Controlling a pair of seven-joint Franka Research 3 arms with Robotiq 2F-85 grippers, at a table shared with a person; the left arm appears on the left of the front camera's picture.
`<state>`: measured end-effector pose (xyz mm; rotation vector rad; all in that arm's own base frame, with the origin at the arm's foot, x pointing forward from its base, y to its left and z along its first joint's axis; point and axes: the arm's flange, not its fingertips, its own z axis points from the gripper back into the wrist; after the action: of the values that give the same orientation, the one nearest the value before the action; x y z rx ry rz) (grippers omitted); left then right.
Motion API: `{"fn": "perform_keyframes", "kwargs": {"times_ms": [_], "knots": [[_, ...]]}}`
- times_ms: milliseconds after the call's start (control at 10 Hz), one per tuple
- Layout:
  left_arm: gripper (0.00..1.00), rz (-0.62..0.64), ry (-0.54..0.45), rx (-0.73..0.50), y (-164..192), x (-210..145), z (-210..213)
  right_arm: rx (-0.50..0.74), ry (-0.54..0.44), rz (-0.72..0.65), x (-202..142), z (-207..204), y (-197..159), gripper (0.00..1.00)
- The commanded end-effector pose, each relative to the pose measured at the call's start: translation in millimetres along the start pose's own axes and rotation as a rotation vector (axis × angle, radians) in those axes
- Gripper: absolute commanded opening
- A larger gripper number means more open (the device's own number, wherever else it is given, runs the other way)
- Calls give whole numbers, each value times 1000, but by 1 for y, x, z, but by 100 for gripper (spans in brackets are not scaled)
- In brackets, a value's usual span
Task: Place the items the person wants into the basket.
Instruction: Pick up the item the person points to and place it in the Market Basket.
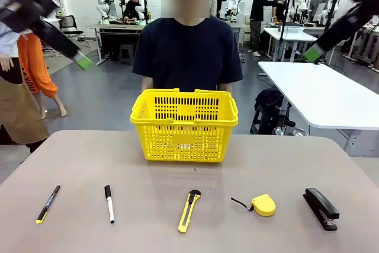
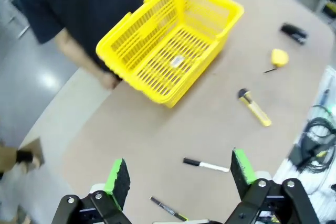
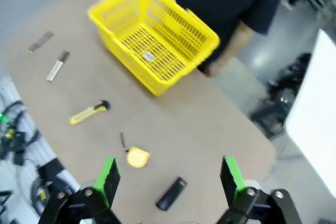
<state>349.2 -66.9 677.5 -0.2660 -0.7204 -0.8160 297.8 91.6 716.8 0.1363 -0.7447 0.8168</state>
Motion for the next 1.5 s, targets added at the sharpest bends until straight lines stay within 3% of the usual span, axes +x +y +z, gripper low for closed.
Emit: {"fn": "perform_keyframes", "kwargs": {"times_ms": [0, 200, 500, 700, 1000, 1400], "knots": [[100, -5, -103, -147, 34, -43, 52, 267, -96, -79, -46, 30, -46, 100], [100, 33, -144, -152, 69, -80, 78, 355, -187, -220, -90, 45, -102, 100], [100, 125, -190, -185, 111, -127, 116, 422, -269, -346, -157, 72, -157, 100], [100, 147, -236, -192, 121, -147, 142, 458, -316, -360, -186, 87, -166, 100], [100, 181, -235, -153, 124, -163, 166, 466, -259, -309, -211, 104, -164, 100], [100, 248, -258, -94, 117, -175, 175, 430, -310, -367, -229, 119, -163, 100]]}}
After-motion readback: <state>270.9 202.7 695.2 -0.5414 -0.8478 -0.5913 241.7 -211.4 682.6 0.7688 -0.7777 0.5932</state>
